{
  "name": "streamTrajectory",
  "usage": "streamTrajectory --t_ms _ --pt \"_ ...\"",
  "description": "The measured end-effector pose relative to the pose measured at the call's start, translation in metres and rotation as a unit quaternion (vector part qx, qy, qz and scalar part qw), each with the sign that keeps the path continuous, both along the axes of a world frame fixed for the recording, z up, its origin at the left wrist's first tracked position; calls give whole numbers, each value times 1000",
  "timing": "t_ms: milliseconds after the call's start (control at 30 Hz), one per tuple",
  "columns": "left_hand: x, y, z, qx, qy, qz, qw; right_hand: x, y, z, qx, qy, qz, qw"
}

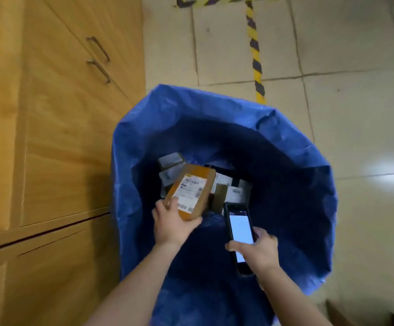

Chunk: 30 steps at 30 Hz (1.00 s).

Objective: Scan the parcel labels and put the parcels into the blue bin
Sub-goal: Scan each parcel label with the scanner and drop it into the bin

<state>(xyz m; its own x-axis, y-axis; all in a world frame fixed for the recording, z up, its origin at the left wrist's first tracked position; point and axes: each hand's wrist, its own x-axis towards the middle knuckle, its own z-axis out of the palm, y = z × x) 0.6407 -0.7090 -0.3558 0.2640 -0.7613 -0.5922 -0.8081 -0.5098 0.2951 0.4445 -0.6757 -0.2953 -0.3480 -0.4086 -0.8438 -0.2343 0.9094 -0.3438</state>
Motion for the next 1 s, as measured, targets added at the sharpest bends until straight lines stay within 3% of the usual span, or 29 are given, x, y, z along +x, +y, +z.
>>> streamTrajectory --t_ms 267,533,733,1000 --pt "-18 -44 -142 -23 -43 -108 993 -4 -33 -142 50 32 13 998" --pt "-50 -70 -207 -51 -75 -162 983 -9 -53 -201 70 41 20 997" --pt "-54 -76 -198 -42 -47 -207 976 -8 -59 -187 63 22 22 998" --pt "-32 -46 -102 -27 -60 -237 969 -9 -45 -83 3 1 7 1000"
